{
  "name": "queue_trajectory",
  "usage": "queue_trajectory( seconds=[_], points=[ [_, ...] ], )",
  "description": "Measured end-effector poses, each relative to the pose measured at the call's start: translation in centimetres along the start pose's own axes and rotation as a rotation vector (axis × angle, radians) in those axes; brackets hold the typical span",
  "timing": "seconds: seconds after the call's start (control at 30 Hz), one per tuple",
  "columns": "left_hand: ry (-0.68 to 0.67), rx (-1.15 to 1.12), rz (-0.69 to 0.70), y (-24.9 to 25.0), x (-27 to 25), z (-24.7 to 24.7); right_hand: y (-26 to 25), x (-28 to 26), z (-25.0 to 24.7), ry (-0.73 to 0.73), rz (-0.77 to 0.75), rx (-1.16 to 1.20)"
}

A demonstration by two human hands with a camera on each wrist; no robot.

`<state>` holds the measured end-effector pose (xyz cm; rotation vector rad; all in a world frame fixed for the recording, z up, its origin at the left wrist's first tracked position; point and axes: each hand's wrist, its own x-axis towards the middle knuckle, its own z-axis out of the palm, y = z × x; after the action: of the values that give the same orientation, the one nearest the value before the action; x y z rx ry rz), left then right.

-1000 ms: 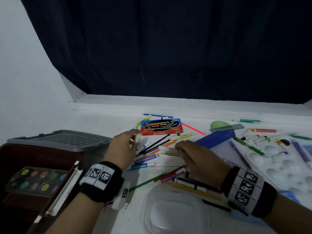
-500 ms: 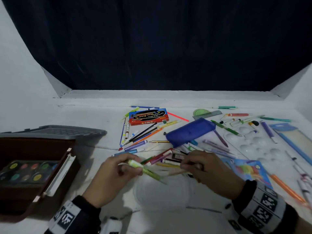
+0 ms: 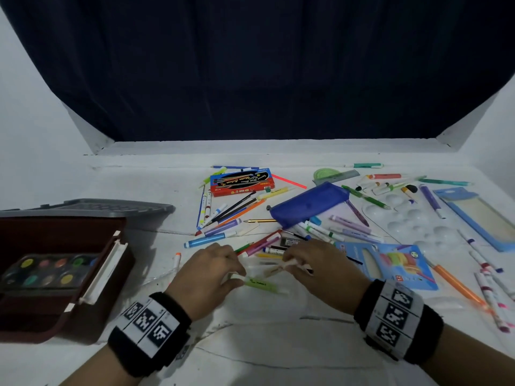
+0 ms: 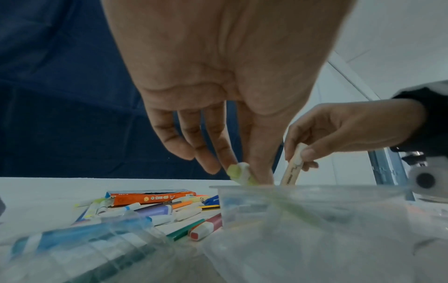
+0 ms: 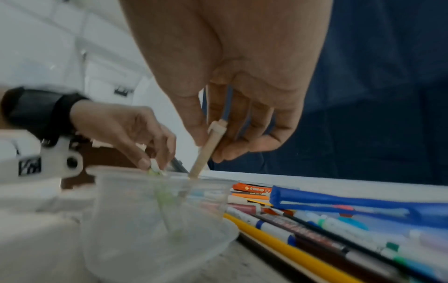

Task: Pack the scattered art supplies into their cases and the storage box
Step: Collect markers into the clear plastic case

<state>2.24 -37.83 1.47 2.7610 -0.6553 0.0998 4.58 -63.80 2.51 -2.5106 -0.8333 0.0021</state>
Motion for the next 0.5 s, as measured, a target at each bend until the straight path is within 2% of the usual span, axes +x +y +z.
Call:
queue_trajectory(
  seconds=[0.07,0.17,0.27,0.37,0.5],
  points=[
    [-0.037,0.069,0.007,0.3,0.6,-0.1,0.1,0.4,0.3,-0.062,-0.068,-0.154],
    [-0.13,0.187,-0.005,0.9,1.3,0.0,0.3,1.0,0.7,-0.058,-0.17,-0.302],
    [-0.192,0.28,-0.013,1.5,2.0,0.1,0.6,1.6,1.3,-0.086,-0.201,-0.446],
    [-0.225,0.304,-0.027,1.9,2.4,0.4,0.9,2.0,2.0,-0.087,-0.213,-0.517],
    [-0.233,0.308,-0.064,1.9,2.5,1.0,1.1,2.6,2.6,-0.194,-0.221,-0.535]
  ],
)
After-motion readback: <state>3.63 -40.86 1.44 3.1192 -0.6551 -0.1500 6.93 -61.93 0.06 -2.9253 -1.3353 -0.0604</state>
